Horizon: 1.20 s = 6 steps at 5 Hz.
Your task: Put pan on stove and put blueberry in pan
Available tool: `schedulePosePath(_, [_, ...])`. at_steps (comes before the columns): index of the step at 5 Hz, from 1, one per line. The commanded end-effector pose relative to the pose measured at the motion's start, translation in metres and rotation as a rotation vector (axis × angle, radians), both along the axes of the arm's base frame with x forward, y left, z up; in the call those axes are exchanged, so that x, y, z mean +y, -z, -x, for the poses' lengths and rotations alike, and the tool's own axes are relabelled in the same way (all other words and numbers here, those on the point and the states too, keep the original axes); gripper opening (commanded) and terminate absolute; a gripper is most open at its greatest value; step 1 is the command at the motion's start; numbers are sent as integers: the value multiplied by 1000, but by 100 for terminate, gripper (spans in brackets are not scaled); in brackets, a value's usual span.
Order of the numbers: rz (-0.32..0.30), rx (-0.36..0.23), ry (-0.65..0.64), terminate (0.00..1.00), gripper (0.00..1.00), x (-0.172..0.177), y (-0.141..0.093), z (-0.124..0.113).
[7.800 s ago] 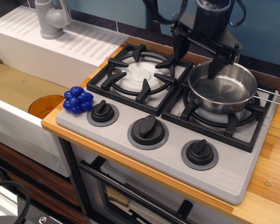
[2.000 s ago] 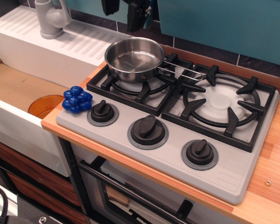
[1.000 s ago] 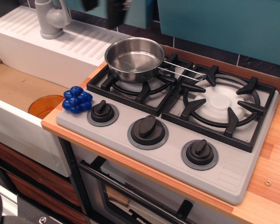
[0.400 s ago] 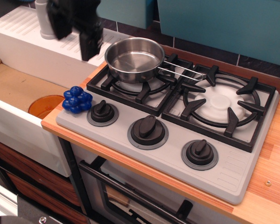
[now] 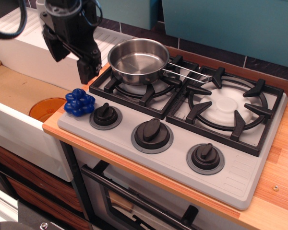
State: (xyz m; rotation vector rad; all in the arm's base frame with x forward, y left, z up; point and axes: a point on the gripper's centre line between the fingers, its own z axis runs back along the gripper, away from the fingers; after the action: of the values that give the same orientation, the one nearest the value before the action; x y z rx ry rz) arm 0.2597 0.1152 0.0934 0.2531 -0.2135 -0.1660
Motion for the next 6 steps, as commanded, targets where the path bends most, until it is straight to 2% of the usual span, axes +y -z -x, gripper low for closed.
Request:
schedulePosePath(1, [-11, -77, -8, 0, 100, 5, 5, -5])
schedulePosePath(6, [43, -82, -29, 0, 100, 6, 50, 11])
